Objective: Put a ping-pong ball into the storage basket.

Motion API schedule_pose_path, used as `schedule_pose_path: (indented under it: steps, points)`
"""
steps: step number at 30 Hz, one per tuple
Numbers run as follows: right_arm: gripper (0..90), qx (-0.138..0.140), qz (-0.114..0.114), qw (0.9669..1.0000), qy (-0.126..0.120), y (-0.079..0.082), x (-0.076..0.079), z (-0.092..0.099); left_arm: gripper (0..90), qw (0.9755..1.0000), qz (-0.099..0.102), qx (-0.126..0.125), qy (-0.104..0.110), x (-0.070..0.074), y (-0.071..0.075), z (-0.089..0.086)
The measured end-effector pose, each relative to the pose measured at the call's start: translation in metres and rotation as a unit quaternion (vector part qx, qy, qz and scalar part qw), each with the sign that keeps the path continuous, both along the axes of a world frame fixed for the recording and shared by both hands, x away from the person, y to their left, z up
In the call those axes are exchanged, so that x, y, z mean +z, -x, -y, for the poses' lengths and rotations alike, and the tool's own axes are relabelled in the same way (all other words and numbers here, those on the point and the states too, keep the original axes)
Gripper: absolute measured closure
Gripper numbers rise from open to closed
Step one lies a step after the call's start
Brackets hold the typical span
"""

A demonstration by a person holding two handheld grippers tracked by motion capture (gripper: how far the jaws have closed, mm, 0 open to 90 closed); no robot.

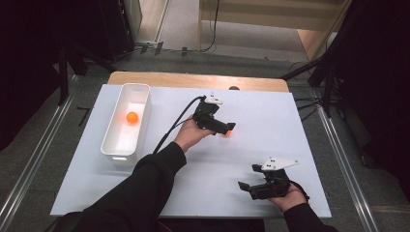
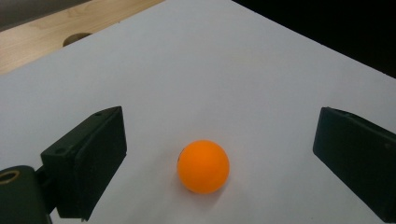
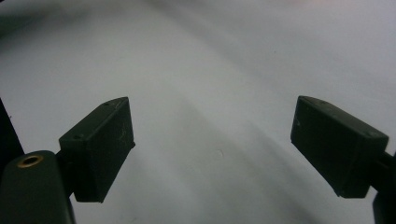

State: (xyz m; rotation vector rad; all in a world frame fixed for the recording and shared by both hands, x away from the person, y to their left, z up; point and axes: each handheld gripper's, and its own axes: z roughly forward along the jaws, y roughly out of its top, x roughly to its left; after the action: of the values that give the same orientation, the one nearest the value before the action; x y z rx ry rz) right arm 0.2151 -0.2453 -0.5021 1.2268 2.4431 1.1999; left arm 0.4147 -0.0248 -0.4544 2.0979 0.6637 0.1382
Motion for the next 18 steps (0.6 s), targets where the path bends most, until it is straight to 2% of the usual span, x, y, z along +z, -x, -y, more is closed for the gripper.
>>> schedule_pose_path:
  steps: [2,7,18]
  points:
    - [11.8,0.000,0.000,1.0000,0.000,0.000,0.000,0.000,3.1,1.0000,-0.002,0.001,0.001,-0.002,-0.001,0.002]
    - [11.8,0.001,-0.001,1.0000,0.000,0.000,0.000,0.000,3.1,0.9999,-0.002,0.000,-0.011,-0.005,-0.003,0.007]
    - [11.8,0.000,0.000,1.0000,-0.003,0.000,0.000,0.000,3.1,0.9999,0.001,0.001,-0.013,-0.010,-0.005,0.013]
